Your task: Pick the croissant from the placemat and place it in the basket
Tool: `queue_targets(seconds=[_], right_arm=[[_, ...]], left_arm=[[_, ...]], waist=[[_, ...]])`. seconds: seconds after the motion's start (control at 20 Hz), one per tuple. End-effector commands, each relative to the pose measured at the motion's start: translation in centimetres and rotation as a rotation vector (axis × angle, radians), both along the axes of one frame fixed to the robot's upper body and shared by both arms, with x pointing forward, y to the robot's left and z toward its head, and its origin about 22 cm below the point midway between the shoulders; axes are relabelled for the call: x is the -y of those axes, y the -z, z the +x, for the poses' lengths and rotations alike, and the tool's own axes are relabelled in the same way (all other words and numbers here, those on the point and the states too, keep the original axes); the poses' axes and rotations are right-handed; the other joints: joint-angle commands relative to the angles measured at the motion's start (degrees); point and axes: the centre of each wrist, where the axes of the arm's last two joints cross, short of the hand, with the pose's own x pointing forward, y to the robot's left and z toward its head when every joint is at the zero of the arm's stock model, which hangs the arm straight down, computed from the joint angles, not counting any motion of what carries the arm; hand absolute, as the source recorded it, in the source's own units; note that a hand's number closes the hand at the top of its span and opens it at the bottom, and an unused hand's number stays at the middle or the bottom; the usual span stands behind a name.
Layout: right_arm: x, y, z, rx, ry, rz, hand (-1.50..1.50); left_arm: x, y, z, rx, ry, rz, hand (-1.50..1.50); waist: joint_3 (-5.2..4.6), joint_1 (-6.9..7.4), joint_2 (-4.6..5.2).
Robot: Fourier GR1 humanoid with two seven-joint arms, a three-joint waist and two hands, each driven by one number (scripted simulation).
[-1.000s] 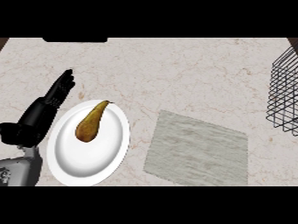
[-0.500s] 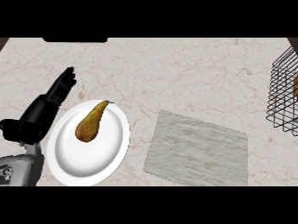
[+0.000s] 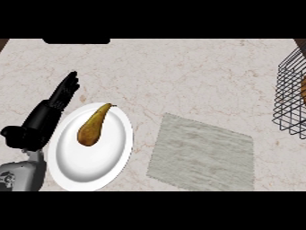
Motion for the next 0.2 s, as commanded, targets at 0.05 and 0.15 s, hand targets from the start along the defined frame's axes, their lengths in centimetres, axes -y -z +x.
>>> queue_targets(seconds=[0.05, 0.15], right_arm=[[1.7, -1.5, -1.3, 0.06, 0.026, 0.179, -1.5], [3.4, -2.5, -3.5, 0.027, -0.007, 0.213, -1.5]], left_arm=[[0.0, -0.8, -0.4, -0.006, -0.016, 0.003, 0.0], [-1.4, 0.1, -1.5, 0.01, -0.014, -0.009, 0.0]], waist=[[0.0, -0.23, -0.15], [-0.03, -0.55, -0.28]])
